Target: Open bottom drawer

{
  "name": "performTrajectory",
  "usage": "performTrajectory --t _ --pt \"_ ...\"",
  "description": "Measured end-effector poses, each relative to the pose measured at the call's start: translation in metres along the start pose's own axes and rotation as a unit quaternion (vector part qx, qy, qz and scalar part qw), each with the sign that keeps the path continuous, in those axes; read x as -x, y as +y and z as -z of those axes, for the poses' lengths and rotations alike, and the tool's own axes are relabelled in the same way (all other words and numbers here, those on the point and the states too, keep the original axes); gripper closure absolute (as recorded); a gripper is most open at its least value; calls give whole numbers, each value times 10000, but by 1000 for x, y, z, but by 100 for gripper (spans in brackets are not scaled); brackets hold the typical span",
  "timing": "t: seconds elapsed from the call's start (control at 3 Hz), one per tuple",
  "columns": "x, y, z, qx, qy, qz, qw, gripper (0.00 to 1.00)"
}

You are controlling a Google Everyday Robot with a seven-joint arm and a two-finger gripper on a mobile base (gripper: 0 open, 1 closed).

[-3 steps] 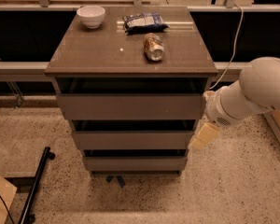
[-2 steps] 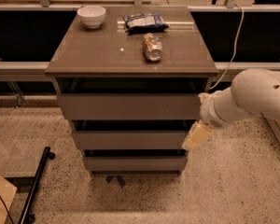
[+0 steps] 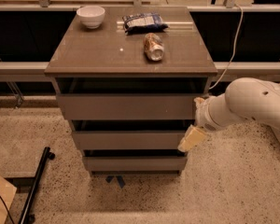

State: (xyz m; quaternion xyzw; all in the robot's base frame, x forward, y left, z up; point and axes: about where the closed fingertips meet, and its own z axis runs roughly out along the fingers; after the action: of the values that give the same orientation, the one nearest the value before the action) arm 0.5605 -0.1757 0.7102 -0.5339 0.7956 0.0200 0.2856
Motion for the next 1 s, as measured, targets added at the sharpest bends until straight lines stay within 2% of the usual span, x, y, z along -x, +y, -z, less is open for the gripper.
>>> performTrajectory --t 0.33,1.0 --pt "-12 15 -20 -48 172 161 9997 0" --pt "-52 27 -83 75 -13 -98 9999 0"
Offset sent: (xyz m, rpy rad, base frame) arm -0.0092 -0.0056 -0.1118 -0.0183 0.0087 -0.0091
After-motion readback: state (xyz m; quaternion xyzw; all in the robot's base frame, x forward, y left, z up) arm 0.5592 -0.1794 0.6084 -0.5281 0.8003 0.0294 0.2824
